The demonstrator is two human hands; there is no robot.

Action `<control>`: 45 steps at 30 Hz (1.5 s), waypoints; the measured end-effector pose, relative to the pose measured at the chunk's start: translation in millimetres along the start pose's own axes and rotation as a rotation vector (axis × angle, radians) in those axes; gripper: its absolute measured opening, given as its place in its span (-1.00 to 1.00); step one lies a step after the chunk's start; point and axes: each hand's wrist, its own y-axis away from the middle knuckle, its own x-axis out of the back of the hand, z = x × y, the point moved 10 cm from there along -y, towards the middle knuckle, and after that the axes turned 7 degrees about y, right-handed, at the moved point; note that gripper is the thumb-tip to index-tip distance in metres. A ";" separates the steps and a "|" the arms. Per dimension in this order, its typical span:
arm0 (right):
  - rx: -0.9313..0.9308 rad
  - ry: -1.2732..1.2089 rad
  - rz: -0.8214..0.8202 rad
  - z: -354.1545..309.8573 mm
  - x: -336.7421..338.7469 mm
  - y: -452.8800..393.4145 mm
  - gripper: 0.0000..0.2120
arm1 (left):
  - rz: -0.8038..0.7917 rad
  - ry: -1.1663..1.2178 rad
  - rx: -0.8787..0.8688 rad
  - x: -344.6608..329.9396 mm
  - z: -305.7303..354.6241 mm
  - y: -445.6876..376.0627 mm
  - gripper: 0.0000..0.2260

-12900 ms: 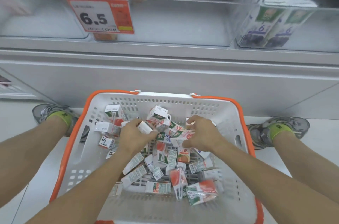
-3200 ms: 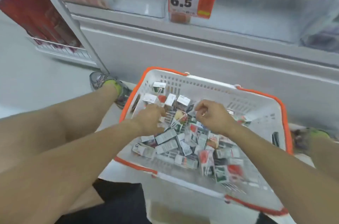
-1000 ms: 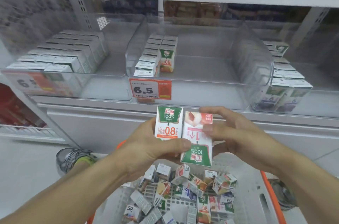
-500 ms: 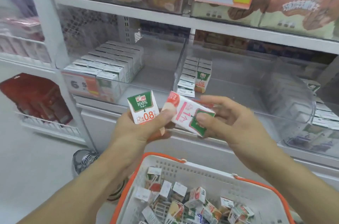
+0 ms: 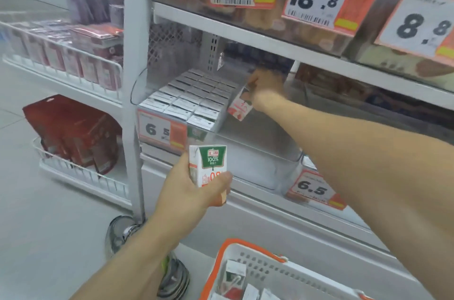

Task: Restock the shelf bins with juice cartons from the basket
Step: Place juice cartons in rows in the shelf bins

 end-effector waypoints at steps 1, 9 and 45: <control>-0.003 -0.016 0.013 4.8 -12.2 -16.3 -0.79 | -0.006 -0.011 0.012 2.1 -4.4 -1.9 -0.74; -0.029 -0.011 0.152 22.4 -50.1 -45.6 -0.81 | -0.061 -0.031 0.090 9.7 -20.1 -14.4 -0.74; -0.211 -0.040 -0.090 217.3 37.7 102.8 -0.41 | -0.012 -0.921 -0.767 -166.3 28.6 5.8 -0.35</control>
